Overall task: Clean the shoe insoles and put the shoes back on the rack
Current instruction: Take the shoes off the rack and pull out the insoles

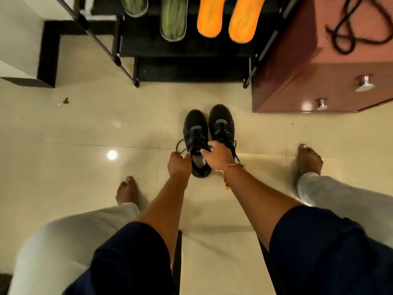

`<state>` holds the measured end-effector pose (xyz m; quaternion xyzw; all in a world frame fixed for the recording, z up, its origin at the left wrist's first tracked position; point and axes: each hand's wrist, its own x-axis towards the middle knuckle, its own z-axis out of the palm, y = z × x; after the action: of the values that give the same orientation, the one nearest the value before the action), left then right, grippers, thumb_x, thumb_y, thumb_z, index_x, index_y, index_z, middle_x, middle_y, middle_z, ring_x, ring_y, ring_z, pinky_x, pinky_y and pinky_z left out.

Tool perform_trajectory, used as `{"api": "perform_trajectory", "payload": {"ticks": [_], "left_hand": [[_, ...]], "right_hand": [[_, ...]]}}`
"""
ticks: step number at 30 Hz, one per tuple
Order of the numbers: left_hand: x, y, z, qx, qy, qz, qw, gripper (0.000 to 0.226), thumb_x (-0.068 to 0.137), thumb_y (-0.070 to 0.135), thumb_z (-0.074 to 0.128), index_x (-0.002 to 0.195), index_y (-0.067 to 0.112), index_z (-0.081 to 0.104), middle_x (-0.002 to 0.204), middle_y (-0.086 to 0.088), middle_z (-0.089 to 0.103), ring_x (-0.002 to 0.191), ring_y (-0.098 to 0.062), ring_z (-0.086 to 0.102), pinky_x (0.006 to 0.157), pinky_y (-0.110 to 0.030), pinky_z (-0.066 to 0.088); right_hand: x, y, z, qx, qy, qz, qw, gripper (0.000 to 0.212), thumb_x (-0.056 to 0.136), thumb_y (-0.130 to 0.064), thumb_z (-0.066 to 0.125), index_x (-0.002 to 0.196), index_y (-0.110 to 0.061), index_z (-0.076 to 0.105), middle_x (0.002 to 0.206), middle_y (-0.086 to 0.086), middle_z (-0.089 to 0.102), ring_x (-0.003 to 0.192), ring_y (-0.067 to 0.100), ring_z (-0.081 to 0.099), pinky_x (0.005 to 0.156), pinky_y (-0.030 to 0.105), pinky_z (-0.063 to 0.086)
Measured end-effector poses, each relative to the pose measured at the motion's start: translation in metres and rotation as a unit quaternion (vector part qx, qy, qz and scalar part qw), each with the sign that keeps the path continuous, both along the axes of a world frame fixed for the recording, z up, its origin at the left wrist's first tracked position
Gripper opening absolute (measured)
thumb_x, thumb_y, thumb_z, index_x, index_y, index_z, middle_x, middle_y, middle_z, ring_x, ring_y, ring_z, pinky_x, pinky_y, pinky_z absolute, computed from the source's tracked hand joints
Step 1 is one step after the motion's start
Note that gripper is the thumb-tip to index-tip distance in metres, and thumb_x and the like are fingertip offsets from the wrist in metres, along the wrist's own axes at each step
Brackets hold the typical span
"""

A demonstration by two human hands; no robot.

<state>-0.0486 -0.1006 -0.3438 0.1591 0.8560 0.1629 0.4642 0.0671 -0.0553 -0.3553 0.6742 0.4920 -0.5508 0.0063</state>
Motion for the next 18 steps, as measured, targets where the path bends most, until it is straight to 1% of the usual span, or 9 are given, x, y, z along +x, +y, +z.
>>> {"api": "perform_trajectory", "payload": {"ticks": [3, 5, 6, 7, 9, 11, 14, 16, 18], "left_hand": [[-0.012, 0.016, 0.052, 0.075, 0.019, 0.022, 0.997, 0.028, 0.102, 0.039, 0.055, 0.109, 0.012, 0.057, 0.110, -0.015, 0.068, 0.101, -0.036, 0.065, 0.091, -0.043, 0.055], [-0.023, 0.025, 0.097, 0.151, 0.020, 0.054, 0.987, 0.027, 0.103, 0.038, 0.054, 0.092, 0.013, 0.055, 0.095, -0.012, 0.066, 0.096, -0.035, 0.065, 0.089, -0.046, 0.057], [-0.030, 0.031, 0.121, 0.185, 0.014, 0.076, 0.980, 0.027, 0.103, 0.036, 0.054, 0.088, 0.014, 0.055, 0.090, -0.010, 0.064, 0.092, -0.033, 0.065, 0.089, -0.047, 0.058], [-0.033, 0.034, 0.127, 0.205, 0.005, 0.094, 0.974, 0.024, 0.103, 0.033, 0.055, 0.088, 0.015, 0.057, 0.089, -0.009, 0.063, 0.087, -0.029, 0.064, 0.089, -0.047, 0.058], [-0.042, 0.042, 0.161, 0.255, -0.014, 0.137, 0.957, 0.015, 0.104, 0.024, 0.056, 0.093, 0.013, 0.059, 0.095, -0.010, 0.064, 0.080, -0.019, 0.062, 0.087, -0.042, 0.059], [-0.050, 0.047, 0.198, 0.316, -0.030, 0.173, 0.932, 0.018, 0.104, 0.018, 0.054, 0.089, 0.011, 0.060, 0.092, -0.010, 0.064, 0.081, -0.018, 0.060, 0.083, -0.039, 0.059], [-0.063, 0.061, 0.248, 0.371, -0.057, 0.203, 0.904, 0.029, 0.105, 0.029, 0.054, 0.085, 0.009, 0.063, 0.086, -0.009, 0.065, 0.084, -0.021, 0.063, 0.078, -0.038, 0.060], [-0.070, 0.074, 0.267, 0.388, -0.093, 0.221, 0.890, 0.034, 0.105, 0.036, 0.053, 0.089, 0.008, 0.065, 0.090, -0.011, 0.066, 0.089, -0.023, 0.067, 0.078, -0.038, 0.060], [-0.073, 0.088, 0.283, 0.406, -0.136, 0.229, 0.874, 0.032, 0.105, 0.036, 0.052, 0.102, 0.007, 0.063, 0.102, -0.012, 0.066, 0.098, -0.025, 0.067, 0.082, -0.038, 0.060]], "right_hand": [[-0.007, 0.014, 0.060, 0.061, 0.036, -0.008, 0.997, 0.054, 0.098, -0.038, 0.058, 0.144, -0.014, 0.046, 0.140, 0.011, 0.057, 0.130, 0.028, 0.052, 0.108, 0.034, 0.041], [-0.015, 0.020, 0.112, 0.118, 0.080, -0.029, 0.989, 0.049, 0.098, -0.036, 0.058, 0.140, -0.012, 0.051, 0.135, 0.010, 0.060, 0.125, 0.026, 0.056, 0.106, 0.032, 0.043], [-0.020, 0.025, 0.137, 0.140, 0.100, -0.039, 0.984, 0.046, 0.098, -0.034, 0.059, 0.137, -0.012, 0.053, 0.133, 0.009, 0.062, 0.122, 0.025, 0.057, 0.104, 0.031, 0.044], [-0.023, 0.027, 0.146, 0.148, 0.111, -0.047, 0.982, 0.043, 0.098, -0.033, 0.059, 0.135, -0.012, 0.055, 0.130, 0.007, 0.063, 0.119, 0.023, 0.059, 0.100, 0.029, 0.045], [-0.032, 0.036, 0.184, 0.191, 0.120, -0.043, 0.973, 0.036, 0.097, -0.031, 0.059, 0.129, -0.014, 0.059, 0.121, 0.004, 0.066, 0.111, 0.021, 0.061, 0.091, 0.024, 0.045], [-0.041, 0.043, 0.225, 0.244, 0.143, -0.047, 0.958, 0.027, 0.096, -0.029, 0.060, 0.118, -0.015, 0.065, 0.109, 0.002, 0.070, 0.103, 0.018, 0.064, 0.087, 0.026, 0.048], [-0.051, 0.059, 0.282, 0.293, 0.191, -0.065, 0.935, 0.014, 0.095, -0.023, 0.059, 0.099, -0.015, 0.070, 0.090, -0.002, 0.074, 0.089, 0.013, 0.068, 0.081, 0.028, 0.055], [-0.057, 0.074, 0.303, 0.308, 0.218, -0.085, 0.922, 0.013, 0.095, -0.015, 0.056, 0.097, -0.012, 0.069, 0.086, 0.000, 0.073, 0.083, 0.014, 0.069, 0.074, 0.026, 0.056], [-0.059, 0.093, 0.318, 0.281, 0.282, -0.135, 0.907, 0.012, 0.093, -0.005, 0.054, 0.099, -0.008, 0.065, 0.087, 0.007, 0.070, 0.078, 0.018, 0.067, 0.068, 0.027, 0.056]]}}
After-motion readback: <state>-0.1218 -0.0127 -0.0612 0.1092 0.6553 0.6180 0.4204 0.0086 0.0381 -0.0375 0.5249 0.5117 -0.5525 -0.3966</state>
